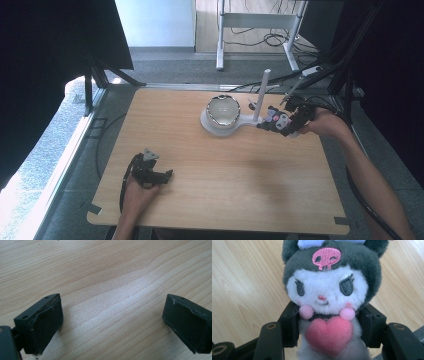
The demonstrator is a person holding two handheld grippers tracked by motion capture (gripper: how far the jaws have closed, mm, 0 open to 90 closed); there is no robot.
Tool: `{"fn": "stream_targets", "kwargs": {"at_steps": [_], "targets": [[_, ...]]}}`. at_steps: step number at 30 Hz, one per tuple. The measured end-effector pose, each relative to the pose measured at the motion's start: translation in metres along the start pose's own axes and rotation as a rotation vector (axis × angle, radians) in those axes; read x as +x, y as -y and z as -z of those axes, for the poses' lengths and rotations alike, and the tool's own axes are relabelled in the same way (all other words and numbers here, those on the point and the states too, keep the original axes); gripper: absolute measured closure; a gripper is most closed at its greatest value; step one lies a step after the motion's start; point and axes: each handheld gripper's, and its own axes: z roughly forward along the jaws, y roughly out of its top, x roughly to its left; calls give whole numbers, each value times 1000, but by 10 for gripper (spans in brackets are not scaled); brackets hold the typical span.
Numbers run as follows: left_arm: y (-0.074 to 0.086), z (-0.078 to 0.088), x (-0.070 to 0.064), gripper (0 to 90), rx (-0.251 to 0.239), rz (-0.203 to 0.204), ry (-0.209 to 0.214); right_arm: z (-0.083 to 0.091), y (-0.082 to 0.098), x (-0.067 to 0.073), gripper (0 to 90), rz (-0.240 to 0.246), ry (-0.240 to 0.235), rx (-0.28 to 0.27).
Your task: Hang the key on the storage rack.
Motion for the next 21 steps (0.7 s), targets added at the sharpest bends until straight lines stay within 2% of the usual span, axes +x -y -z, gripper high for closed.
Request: {"fn": "stream_targets", "kwargs": {"at_steps": [14,21], "targets": [[0,0,0,30,4,-2,5,33,-5,-27,423,-63,50,-27],[-1,0,0,31,4,-3,5,42,-9,-40,424,-90,70,-38]]}}
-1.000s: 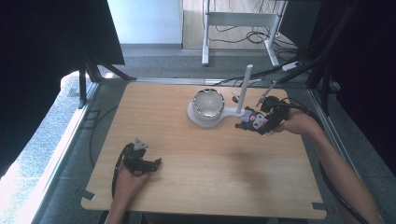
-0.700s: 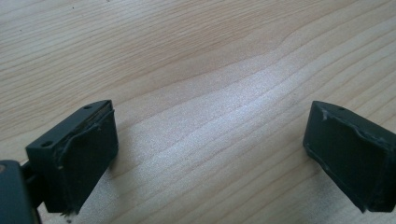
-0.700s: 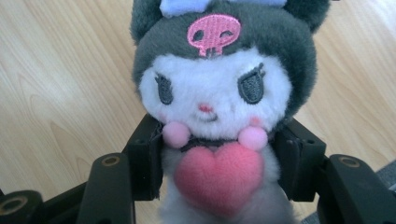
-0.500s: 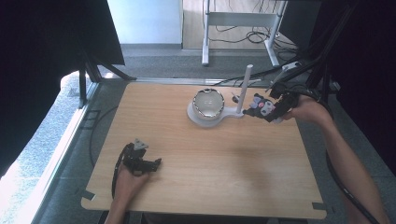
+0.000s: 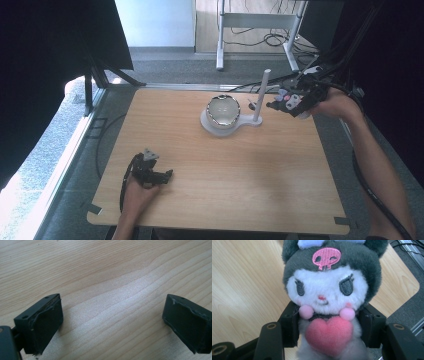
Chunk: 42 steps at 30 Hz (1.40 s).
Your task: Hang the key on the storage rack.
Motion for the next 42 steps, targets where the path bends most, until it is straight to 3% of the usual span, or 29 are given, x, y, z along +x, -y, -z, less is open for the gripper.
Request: {"fn": "stream_targets", "kwargs": {"at_steps": [15,26,33,42], "targets": [[0,0,0,31,1,-1,0,12,-9,-28,424,-89,46,-29],[0,0,0,30,3,-3,0,13,-16,-39,424,-139,67,-46],[0,0,0,31,2,-3,0,11,-22,-41,424,-151,74,-59],[0,0,0,31,2,0,0,14,-29,-33,424,-126,31,-73]]}}
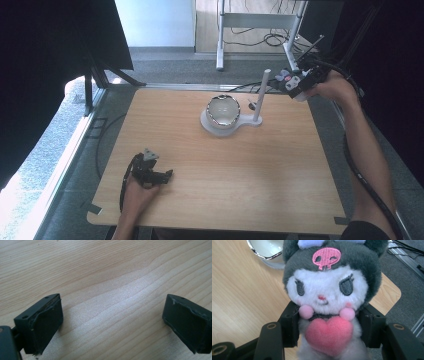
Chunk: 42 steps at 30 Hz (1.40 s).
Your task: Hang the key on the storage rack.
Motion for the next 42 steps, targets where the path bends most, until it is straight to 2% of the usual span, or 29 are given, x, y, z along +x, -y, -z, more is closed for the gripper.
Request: {"fn": "stream_targets", "kwargs": {"at_steps": [6,18,37,42], "targets": [[0,0,0,30,0,-3,0,-5,0,6,424,20,-15,8],[0,0,0,31,-2,0,0,-31,3,20,423,50,-72,38],[0,0,0,31,-5,0,-3,-75,17,20,420,42,-112,69],[0,0,0,31,-5,3,-3,-94,19,19,413,27,-110,87]]}}
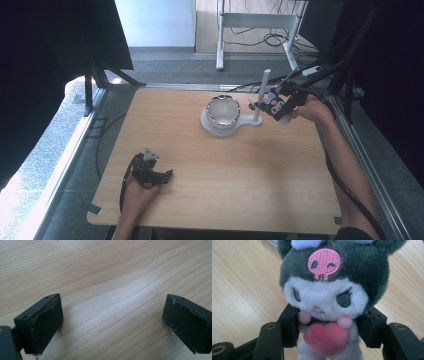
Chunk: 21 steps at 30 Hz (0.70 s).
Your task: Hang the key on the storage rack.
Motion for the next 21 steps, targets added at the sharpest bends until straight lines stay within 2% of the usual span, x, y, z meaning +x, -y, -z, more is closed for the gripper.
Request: {"fn": "stream_targets", "kwargs": {"at_steps": [4,7,9,21], "targets": [[0,0,0,31,2,-2,0,-8,0,-2,411,-14,6,-2],[0,0,0,31,2,-3,0,-14,-1,-2,401,-8,10,-8],[0,0,0,31,2,-2,0,-18,-2,-1,359,7,22,-11],[0,0,0,31,2,-2,0,-9,1,5,227,53,68,-66]]}}
